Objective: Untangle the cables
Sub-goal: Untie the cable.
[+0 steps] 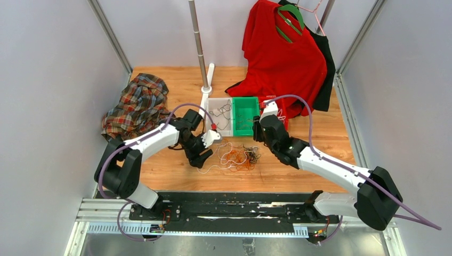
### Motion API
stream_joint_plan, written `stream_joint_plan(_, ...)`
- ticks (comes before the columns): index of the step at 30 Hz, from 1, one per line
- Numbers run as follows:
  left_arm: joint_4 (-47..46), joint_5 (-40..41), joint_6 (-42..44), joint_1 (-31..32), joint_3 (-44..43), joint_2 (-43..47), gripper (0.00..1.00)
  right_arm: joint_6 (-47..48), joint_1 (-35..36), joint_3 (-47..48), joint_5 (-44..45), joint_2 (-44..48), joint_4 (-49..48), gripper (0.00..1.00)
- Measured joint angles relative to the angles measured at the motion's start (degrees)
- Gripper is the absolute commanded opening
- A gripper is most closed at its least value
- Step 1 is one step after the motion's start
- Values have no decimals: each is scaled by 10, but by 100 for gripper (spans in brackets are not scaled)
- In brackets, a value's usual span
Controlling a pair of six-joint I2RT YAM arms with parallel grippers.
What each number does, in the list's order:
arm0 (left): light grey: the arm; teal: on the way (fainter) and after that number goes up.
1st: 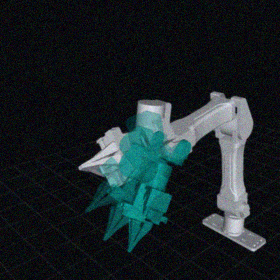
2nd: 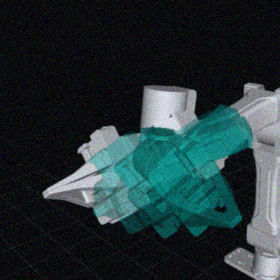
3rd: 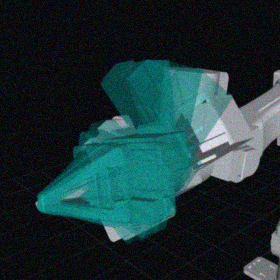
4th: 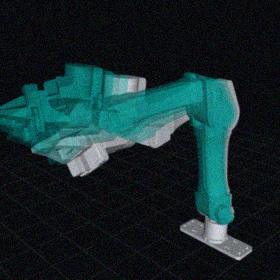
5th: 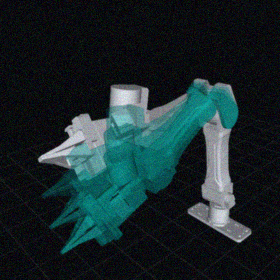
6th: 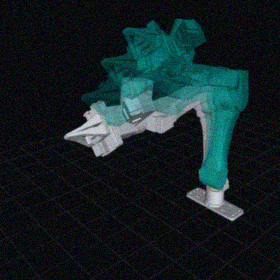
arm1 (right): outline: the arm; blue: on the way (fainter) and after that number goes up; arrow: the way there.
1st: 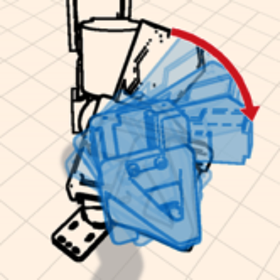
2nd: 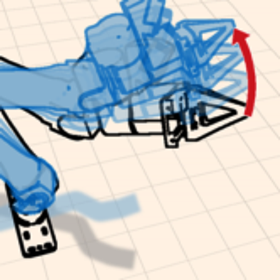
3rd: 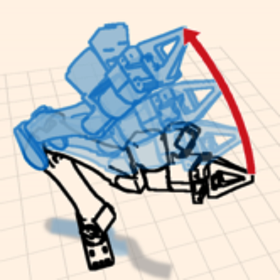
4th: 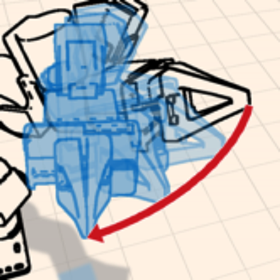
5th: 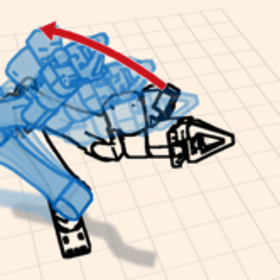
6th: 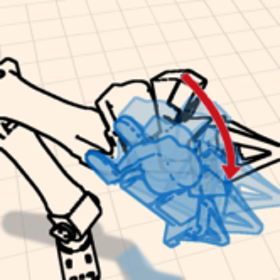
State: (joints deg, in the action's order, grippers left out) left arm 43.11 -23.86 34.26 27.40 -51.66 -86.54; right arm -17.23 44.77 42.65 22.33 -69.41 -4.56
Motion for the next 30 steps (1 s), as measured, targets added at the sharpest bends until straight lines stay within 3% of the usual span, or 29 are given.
stream_joint_plan(3, -15, 5, -6, 14, 1, 0, 45, -2, 0, 0, 2, 3, 0, 32)
stream_joint_plan(7, -33, 21, -14, 40, 6, -6, 9, -9, 0, 0, 3, 9, 0, 33)
stream_joint_plan(9, -35, 32, -15, 50, 10, -7, 1, -10, 0, 0, 2, 14, -2, 34)
stream_joint_plan(16, 34, 73, 7, 54, -17, 73, 1, 4, 15, -6, -30, 32, -43, 41)
stream_joint_plan(22, 149, 76, 51, 54, -160, 193, 1, 54, 71, -40, -106, 38, -144, 46)
stream_joint_plan(30, 279, 77, 87, 54, -287, 219, 1, 114, 137, -42, -209, 13, -268, 48)
